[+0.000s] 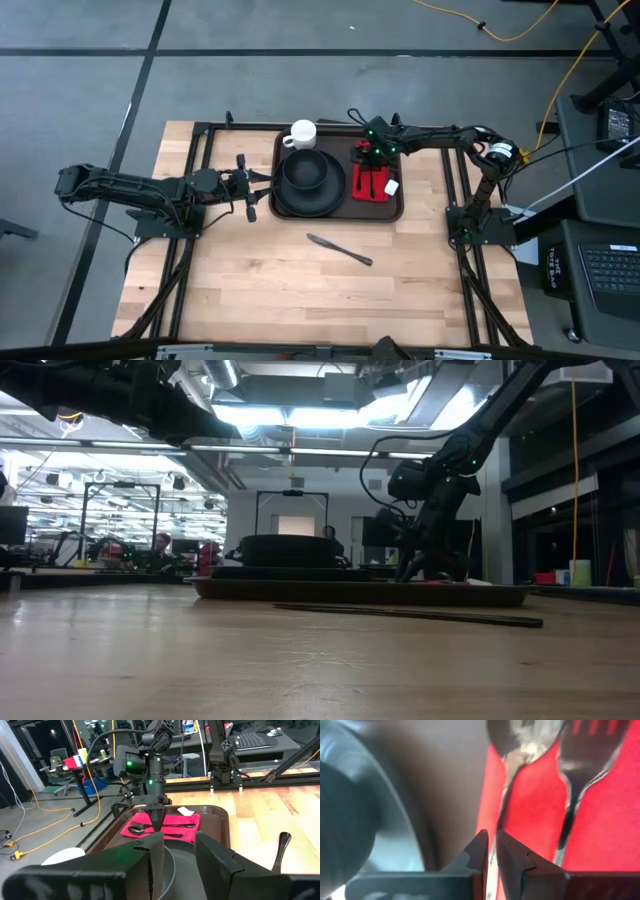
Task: Set up tray
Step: Put the black spoon on top of the red napkin on the left side of the fork, then put the black dinner knife on top of the red napkin on the right side of the fork
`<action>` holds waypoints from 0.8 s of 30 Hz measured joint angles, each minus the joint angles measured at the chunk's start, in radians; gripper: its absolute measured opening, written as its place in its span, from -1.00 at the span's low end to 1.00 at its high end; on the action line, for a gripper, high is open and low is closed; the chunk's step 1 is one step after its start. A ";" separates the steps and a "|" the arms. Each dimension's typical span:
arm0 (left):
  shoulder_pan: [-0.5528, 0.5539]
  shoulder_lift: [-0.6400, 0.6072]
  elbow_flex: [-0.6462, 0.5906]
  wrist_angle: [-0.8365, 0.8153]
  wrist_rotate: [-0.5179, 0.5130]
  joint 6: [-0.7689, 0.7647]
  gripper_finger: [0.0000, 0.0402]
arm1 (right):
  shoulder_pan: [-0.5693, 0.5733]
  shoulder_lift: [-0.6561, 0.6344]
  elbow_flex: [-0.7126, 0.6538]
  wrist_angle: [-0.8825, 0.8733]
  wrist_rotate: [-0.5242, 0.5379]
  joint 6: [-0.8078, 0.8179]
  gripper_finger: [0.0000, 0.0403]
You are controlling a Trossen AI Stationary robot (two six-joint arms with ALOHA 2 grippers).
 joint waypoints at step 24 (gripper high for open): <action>0.000 0.000 0.000 0.000 0.011 -0.045 -0.50 | 0.300 -0.461 0.001 -0.208 0.546 -0.334 -0.81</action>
